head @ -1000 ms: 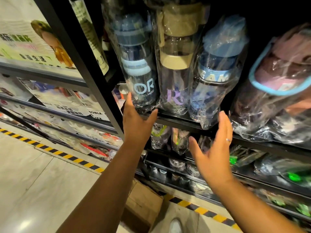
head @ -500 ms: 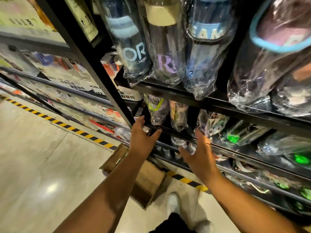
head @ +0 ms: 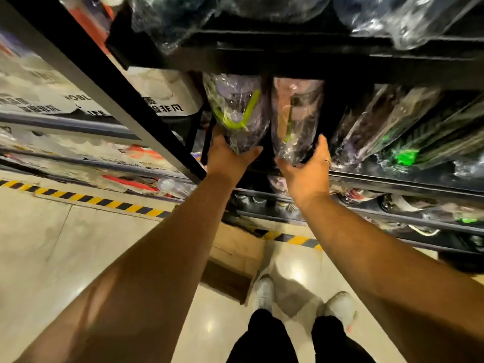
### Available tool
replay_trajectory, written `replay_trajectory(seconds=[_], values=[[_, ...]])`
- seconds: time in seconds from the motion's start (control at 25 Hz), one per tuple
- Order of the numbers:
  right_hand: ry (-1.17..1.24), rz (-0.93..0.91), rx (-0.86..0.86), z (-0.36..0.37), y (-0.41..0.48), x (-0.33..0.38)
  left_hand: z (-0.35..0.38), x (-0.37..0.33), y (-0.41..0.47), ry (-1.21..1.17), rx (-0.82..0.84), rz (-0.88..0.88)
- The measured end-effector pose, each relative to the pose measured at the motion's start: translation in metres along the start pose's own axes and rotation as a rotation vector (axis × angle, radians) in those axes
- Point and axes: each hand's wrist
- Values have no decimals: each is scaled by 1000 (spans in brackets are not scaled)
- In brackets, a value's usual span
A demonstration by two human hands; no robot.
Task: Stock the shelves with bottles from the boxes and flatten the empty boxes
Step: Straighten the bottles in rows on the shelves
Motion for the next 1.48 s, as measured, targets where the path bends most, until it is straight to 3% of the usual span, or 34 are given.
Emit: replay_trajectory(seconds=[0.64,0.96,1.16,1.36,1.48], values=[[-47,-29,-104,40,31,0,5,28,37,14,-24,118],[-17,-13,49,1,-13,-10,8,32,11,-44,7,75],[-4,40,-194,-70,-40,-44,1,40,-44,-35,-83,95],[-54,160,-461,-132,-16,-52,44,0,-121,-179,255,200],[-54,133,-482,-148,12,-57,94,-45,-122,-266,318,96]])
Point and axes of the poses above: each hand's wrist, its own y-axis towards the middle knuckle, its own z-axis out of the palm, x = y × z, and after that the axes turned 4 degrees about -x, right-handed
